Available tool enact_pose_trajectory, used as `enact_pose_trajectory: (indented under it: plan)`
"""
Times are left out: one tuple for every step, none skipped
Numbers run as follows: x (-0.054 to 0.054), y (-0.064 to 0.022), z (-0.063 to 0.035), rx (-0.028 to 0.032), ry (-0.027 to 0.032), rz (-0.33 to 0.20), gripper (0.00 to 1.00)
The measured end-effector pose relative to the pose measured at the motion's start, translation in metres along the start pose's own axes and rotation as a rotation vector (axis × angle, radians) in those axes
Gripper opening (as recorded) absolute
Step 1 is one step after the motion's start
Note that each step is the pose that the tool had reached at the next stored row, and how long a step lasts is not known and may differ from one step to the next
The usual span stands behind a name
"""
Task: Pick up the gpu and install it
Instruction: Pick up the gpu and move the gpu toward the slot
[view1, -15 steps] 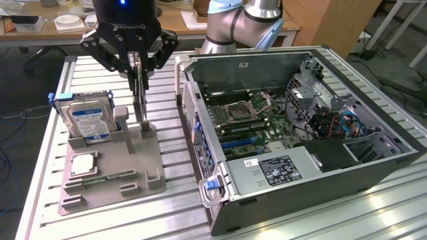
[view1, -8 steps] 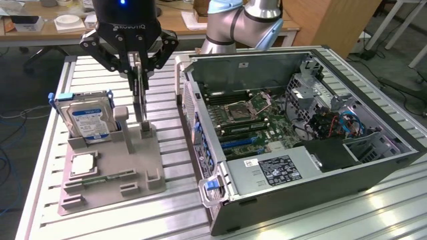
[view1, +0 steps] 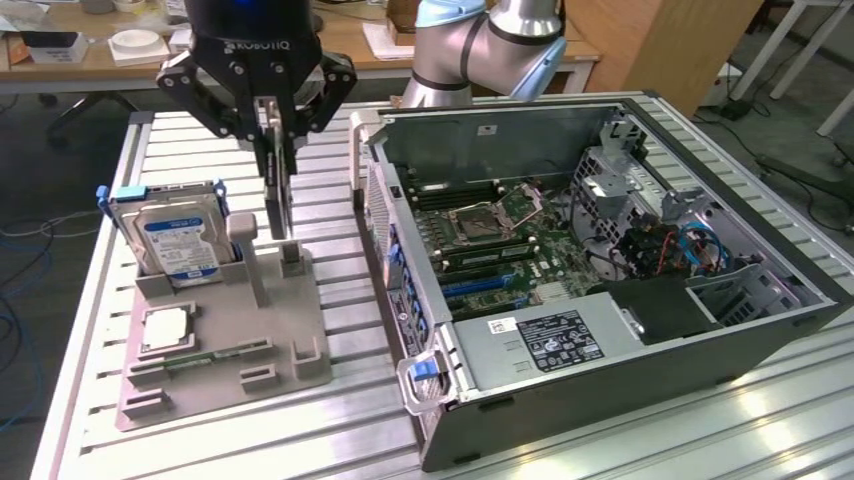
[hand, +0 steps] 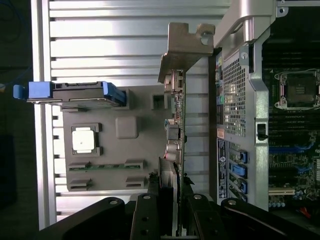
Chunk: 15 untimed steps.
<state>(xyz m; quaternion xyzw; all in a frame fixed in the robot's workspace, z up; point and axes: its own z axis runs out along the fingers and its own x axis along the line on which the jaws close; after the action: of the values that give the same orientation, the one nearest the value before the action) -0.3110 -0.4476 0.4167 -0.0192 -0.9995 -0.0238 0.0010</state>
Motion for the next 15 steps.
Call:
enact_pose_trajectory:
  plan:
    - [0.0,0.0001,-0.0022,-0.0001,0.0001,0.0,0.27]
    - [0.0,0.0002,-0.0033,-0.0003,-0.0001,0.0,0.27]
    - [0.0,0.0002,-0.0036,-0.0006,-0.0001,0.0,0.27]
    - [0.0,0.0002,-0.0036,-0.0007,-0.0002,0.0,0.27]
    - [0.0,0.0002,-0.0036,-0.0008,-0.0002,0.0,0.27]
    - [0.0,0.0002,-0.0036,-0.0007,-0.0001,0.0,0.27]
    - [0.0,0.0001,-0.0037,-0.0009,0.0001,0.0,0.27]
    - [0.0,0.0001,-0.0037,-0.001,0.0,0.0,0.27]
    - [0.0,0.0001,-0.0038,-0.001,0.0001,0.0,0.27]
    - [0.0,0.0001,-0.0037,-0.0011,0.0,0.0,0.27]
    - [0.0001,0.0001,-0.0037,-0.0016,0.0001,0.0,0.27]
    - [0.0001,0.0001,-0.0037,-0.0019,0.0,0.0,0.27]
    - [0.0001,0.0001,-0.0037,-0.0019,0.0,0.0,0.27]
    - [0.0001,0.0001,-0.0037,-0.0018,0.0,0.0,0.27]
    - [0.0001,0.0001,-0.0037,-0.0019,0.0,0.0,0.27]
